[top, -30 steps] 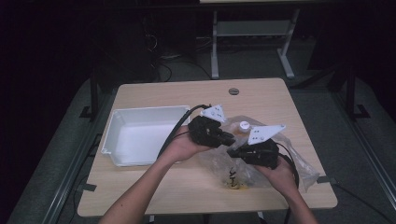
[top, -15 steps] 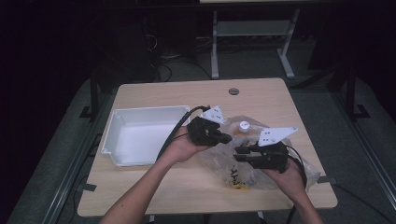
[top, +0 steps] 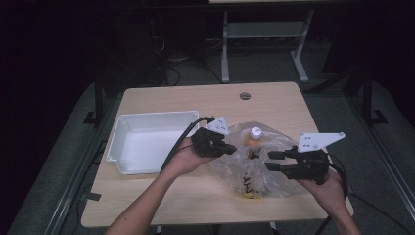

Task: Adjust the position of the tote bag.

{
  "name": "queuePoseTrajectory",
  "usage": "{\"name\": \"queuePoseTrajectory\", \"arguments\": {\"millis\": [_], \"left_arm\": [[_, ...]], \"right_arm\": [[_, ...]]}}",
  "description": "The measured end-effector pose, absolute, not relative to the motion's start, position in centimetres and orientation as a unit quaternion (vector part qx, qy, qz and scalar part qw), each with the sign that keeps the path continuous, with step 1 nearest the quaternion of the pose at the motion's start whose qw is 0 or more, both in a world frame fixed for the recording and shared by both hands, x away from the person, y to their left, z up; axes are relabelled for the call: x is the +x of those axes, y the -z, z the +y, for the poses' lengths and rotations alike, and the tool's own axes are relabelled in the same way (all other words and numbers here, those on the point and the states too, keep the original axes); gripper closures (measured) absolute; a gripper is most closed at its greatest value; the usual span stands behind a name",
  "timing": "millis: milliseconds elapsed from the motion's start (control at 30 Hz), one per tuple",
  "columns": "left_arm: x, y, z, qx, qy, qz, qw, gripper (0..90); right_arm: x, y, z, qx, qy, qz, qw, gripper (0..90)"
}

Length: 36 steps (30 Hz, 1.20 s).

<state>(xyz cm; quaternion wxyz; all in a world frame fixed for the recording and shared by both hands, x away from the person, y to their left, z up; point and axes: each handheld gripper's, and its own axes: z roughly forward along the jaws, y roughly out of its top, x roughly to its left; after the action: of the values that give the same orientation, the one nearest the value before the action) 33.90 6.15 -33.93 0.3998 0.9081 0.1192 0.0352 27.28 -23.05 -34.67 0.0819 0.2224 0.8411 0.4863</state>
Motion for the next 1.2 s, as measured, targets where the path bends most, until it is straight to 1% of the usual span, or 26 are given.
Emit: {"name": "queuePoseTrajectory", "arguments": {"millis": [100, 467, 567, 700, 767, 867, 900, 933, 967, 1033, 1067, 1100, 1200], "left_arm": [[33.8, 34.1, 6.3, 0.909, -0.038, 0.12, 0.399, 90.0], [33.7, 34.9, 6.9, 0.911, -0.037, 0.125, 0.391, 90.0], [33.8, 35.2, 7.1, 0.912, -0.034, 0.129, 0.389, 90.0], [33.9, 35.5, 7.2, 0.912, -0.034, 0.13, 0.388, 90.0], [33.9, 35.6, 7.2, 0.912, -0.034, 0.129, 0.387, 90.0], [34.0, 35.8, 7.2, 0.914, -0.035, 0.128, 0.382, 90.0], [34.0, 35.9, 7.2, 0.914, -0.037, 0.13, 0.383, 90.0], [34.1, 36.0, 7.3, 0.914, -0.037, 0.131, 0.382, 90.0], [34.2, 36.1, 7.4, 0.913, -0.038, 0.133, 0.383, 90.0], [34.5, 36.1, 7.6, 0.914, -0.038, 0.133, 0.381, 90.0], [34.6, 36.1, 7.7, 0.913, -0.039, 0.136, 0.382, 90.0], [34.7, 36.0, 7.8, 0.912, -0.039, 0.137, 0.384, 90.0], [35.1, 36.0, 8.2, 0.911, -0.041, 0.142, 0.385, 90.0]], "right_arm": [[27.3, 34.4, -23.6, 0.23, -0.482, 0.842, 0.083, 59.0], [28.0, 32.6, -26.8, 0.265, -0.463, 0.838, 0.117, 57.6], [28.9, 32.5, -27.9, 0.279, -0.453, 0.837, 0.129, 55.4], [29.9, 32.6, -28.1, 0.28, -0.438, 0.843, 0.139, 51.2], [30.5, 32.8, -28.1, 0.273, -0.437, 0.845, 0.139, 50.6], [31.6, 33.5, -28.0, 0.274, -0.431, 0.852, 0.12, 50.6], [31.9, 33.8, -28.0, 0.273, -0.428, 0.854, 0.113, 52.5], [32.3, 34.1, -28.0, 0.272, -0.424, 0.858, 0.102, 57.5], [32.6, 34.4, -28.0, 0.271, -0.424, 0.859, 0.092, 66.2], [33.0, 34.7, -28.0, 0.266, -0.431, 0.859, 0.078, 80.6], [33.2, 34.7, -28.0, 0.264, -0.436, 0.858, 0.072, 85.2], [33.4, 34.7, -28.0, 0.264, -0.441, 0.856, 0.067, 88.0], [34.2, 34.2, -28.2, 0.264, -0.455, 0.849, 0.056, 89.1]]}}
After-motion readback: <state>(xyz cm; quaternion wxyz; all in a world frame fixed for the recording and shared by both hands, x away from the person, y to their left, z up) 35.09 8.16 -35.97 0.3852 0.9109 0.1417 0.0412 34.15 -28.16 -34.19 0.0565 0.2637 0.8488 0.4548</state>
